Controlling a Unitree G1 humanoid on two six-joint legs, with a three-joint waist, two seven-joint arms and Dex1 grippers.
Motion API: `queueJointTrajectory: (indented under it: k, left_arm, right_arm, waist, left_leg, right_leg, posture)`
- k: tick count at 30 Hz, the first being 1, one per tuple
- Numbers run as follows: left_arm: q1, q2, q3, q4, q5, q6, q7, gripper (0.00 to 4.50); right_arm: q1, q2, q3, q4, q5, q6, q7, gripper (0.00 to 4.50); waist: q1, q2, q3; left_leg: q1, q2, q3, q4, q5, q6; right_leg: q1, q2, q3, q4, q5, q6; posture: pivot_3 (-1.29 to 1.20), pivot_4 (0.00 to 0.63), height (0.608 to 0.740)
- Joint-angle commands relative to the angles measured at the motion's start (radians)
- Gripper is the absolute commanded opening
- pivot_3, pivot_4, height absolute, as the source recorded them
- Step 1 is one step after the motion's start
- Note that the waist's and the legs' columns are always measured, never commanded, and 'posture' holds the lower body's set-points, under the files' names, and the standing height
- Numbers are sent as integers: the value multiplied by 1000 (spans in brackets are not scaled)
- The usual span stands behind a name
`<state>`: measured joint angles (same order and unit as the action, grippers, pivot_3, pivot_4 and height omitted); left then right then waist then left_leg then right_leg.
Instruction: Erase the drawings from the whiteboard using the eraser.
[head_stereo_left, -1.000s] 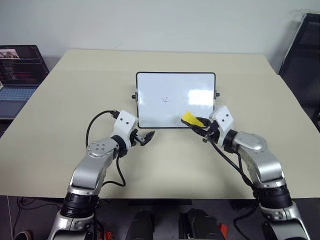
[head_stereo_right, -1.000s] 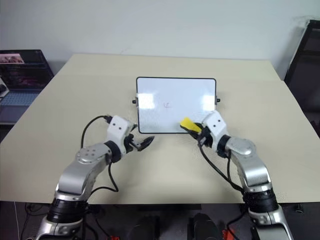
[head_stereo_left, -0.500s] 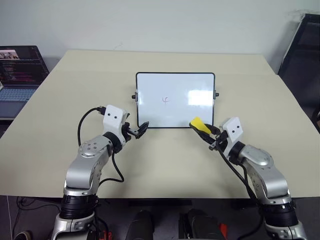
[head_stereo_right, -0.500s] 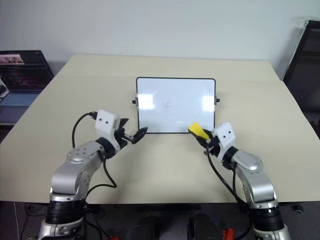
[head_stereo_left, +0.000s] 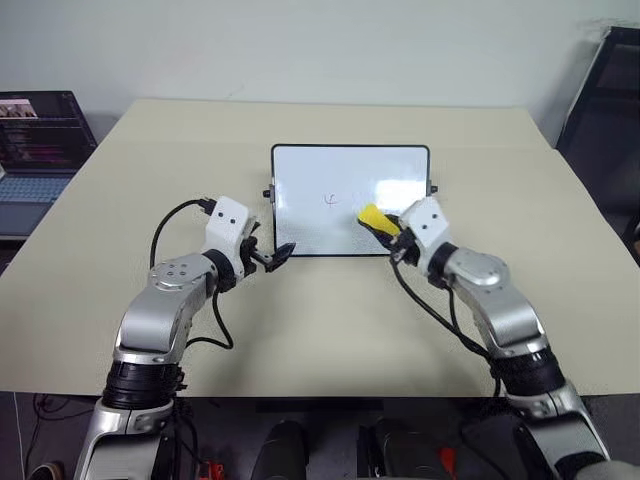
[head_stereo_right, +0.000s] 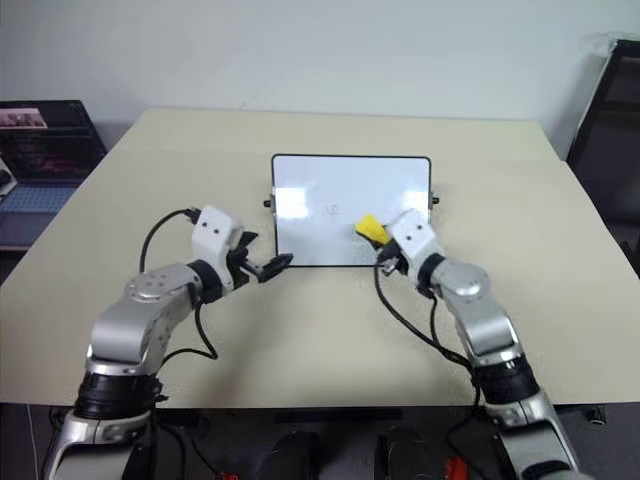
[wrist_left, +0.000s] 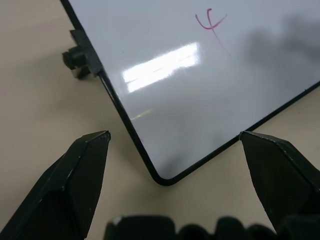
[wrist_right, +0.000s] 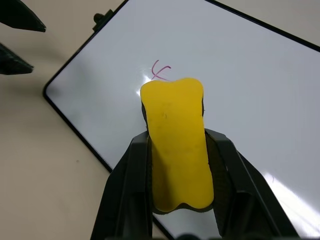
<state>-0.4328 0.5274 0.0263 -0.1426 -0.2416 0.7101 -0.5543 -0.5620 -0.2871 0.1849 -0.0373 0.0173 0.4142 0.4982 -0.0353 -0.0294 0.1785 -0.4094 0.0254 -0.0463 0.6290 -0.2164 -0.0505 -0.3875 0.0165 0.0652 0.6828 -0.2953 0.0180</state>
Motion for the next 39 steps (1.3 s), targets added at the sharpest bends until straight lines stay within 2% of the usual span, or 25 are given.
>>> queueJointTrajectory:
  k: [1, 7, 14, 18, 22, 28, 31, 34, 39]
  left_arm:
    - [-40, 20, -23, 3, -1, -44, -51, 4500]
    - [-48, 20, -62, 2, 10, -87, -86, 4500]
    - [-27, 14, -72, -21, 13, -94, -83, 4500]
    - [-22, 10, -75, -39, 11, -85, -76, 4500]
    - [-15, 5, -81, -59, 8, -76, -72, 4500]
    - [-25, -1, -92, -61, 6, -72, -71, 4500]
    - [-28, -3, -95, -59, 5, -70, -71, 4500]
    - [-25, -5, -98, -61, 4, -69, -70, 4500]
    - [-24, -10, -101, -69, 3, -63, -68, 4500]
  right_arm:
    - [-111, 58, 6, 88, -5, -26, -24, 1101]
    - [-361, 101, 84, 482, -129, -191, -53, 1101]
    - [-485, 111, 129, 732, -201, -289, -18, 1101]
    - [-481, 102, 140, 742, -216, -285, 33, 1101]
    - [-404, 39, 215, 645, -257, -257, 173, 1101]
    - [-455, 57, 148, 682, -268, -284, 23, 1100]
    - [-480, 60, 135, 710, -260, -295, -1, 1092]
    - [-478, 60, 142, 715, -262, -293, 19, 1092]
    - [-417, 32, 194, 642, -273, -242, 158, 1092]
  waist:
    - [0, 0, 0]
    - [0, 0, 0]
    - [1, 0, 0]
    - [0, 0, 0]
    - [1, 0, 0]
    - [0, 0, 0]
    - [0, 0, 0]
    - [-1, 0, 0]
    - [-2, 0, 0]
  left_leg:
    - [0, 0, 0, 0, 0, 0]
    - [0, 0, 1, 0, 0, 0]
    - [-2, 0, 0, 0, 0, 0]
    - [-1, 0, -2, 0, 0, 0]
    - [0, 0, -2, 0, 0, 0]
    - [3, -1, -2, 1, 0, 0]
    - [5, -1, -1, 2, 1, 0]
    - [6, -1, 0, 1, 1, 0]
    - [5, -1, 0, 1, 0, 0]
  right_leg:
    - [0, 0, 0, 0, 0, 0]
    - [0, -1, -1, 0, 0, 0]
    - [-2, -1, 0, -1, 0, -1]
    - [-1, -1, 0, 1, 0, -1]
    - [-1, -1, 0, 3, 0, -1]
    - [-1, -1, 0, 8, 0, 0]
    - [0, -1, 1, 11, 0, 0]
    - [0, 0, 1, 11, 0, -1]
    - [0, 0, 2, 11, 0, -1]
  posture:
    - [0, 150, 740]
    - [0, 150, 740]
    - [0, 150, 740]
    - [0, 150, 740]
    - [0, 150, 740]
    - [0, 150, 740]
    - [0, 150, 740]
    - [0, 150, 740]
    - [0, 150, 740]
